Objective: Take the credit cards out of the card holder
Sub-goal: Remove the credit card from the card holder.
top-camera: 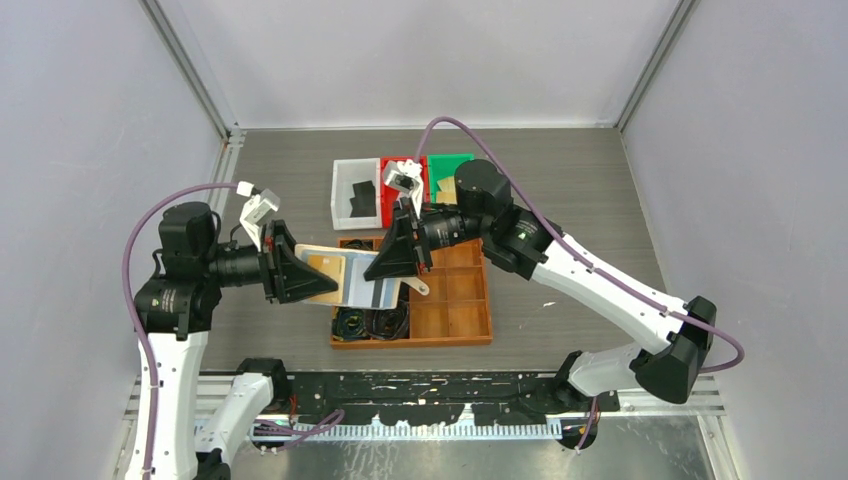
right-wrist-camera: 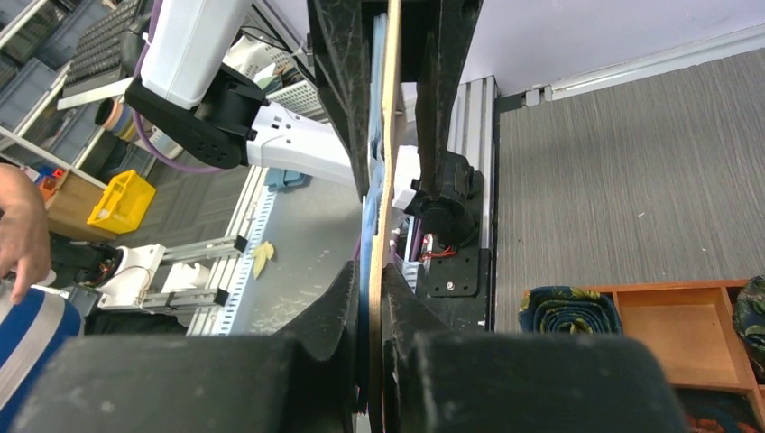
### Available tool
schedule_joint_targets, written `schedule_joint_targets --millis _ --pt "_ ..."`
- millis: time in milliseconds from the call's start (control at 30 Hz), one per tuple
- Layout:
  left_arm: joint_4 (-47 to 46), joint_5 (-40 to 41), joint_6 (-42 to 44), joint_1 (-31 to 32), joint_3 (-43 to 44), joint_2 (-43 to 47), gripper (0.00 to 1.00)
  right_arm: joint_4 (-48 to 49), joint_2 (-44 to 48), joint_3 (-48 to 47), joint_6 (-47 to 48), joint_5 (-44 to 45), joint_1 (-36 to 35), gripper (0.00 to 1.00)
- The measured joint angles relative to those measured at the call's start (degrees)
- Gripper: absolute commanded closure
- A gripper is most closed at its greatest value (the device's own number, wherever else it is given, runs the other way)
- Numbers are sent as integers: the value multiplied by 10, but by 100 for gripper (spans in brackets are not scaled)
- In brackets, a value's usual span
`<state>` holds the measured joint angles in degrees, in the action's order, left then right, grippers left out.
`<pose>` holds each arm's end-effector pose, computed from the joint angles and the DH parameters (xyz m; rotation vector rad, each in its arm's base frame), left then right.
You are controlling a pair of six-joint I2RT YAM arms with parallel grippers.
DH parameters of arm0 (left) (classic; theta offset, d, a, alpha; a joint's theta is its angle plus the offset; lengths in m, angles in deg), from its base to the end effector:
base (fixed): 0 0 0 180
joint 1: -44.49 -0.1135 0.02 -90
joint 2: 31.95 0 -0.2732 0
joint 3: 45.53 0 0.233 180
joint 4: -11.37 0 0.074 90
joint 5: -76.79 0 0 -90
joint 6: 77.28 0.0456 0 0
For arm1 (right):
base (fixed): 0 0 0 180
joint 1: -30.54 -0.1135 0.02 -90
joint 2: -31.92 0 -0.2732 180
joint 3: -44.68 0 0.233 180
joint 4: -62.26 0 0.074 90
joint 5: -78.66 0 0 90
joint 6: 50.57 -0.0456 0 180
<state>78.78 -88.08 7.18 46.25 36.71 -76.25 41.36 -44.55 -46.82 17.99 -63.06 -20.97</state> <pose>0.0816 -0.0465 0.4053 0.7290 1.7880 -1.4123 0.1480 0.2437 0.4291 -1.2138 1.5172 1.6489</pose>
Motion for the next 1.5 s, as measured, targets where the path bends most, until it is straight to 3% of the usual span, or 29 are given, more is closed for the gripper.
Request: schedule_joint_targets --millis 233,367,433,500,533,633,733,900,1200,1233,1267,1367,1433,1500 --pt "-25 0 -29 0 0 0 87 -18 11 7 14 4 0 98" --pt "-35 -2 -46 0 0 1 96 -18 11 7 15 10 1 73" --pt "-47 -4 -59 0 -1 1 98 -14 11 7 10 14 2 68" --pt "-58 -5 -69 0 -4 2 97 -8 11 10 5 16 2 70" --pt "-64 -7 -76 0 -6 2 94 -3 11 13 1 17 2 78" --pt "-73 -11 -91 0 -11 2 76 13 10 18 -13 18 2 92" --pt "-81 -17 -101 0 -12 2 70 24 7 19 -25 20 2 99" --pt "-83 -25 -106 0 -12 7 70 29 2 19 -31 24 2 99" --pt "-83 -29 -106 0 -12 6 83 20 2 20 -25 26 2 99" --pt "-83 -27 -106 0 -12 4 87 20 2 21 -24 26 2 97" --pt "-82 -26 -107 0 -11 0 90 20 3 22 -24 26 2 87" --pt "-79 -11 -108 0 -10 -10 99 20 5 27 -24 28 2 51" --pt "-79 2 -109 0 -10 -14 100 21 6 30 -28 35 3 42" --pt "-79 20 -109 0 -10 -15 100 21 8 32 -30 49 3 39"
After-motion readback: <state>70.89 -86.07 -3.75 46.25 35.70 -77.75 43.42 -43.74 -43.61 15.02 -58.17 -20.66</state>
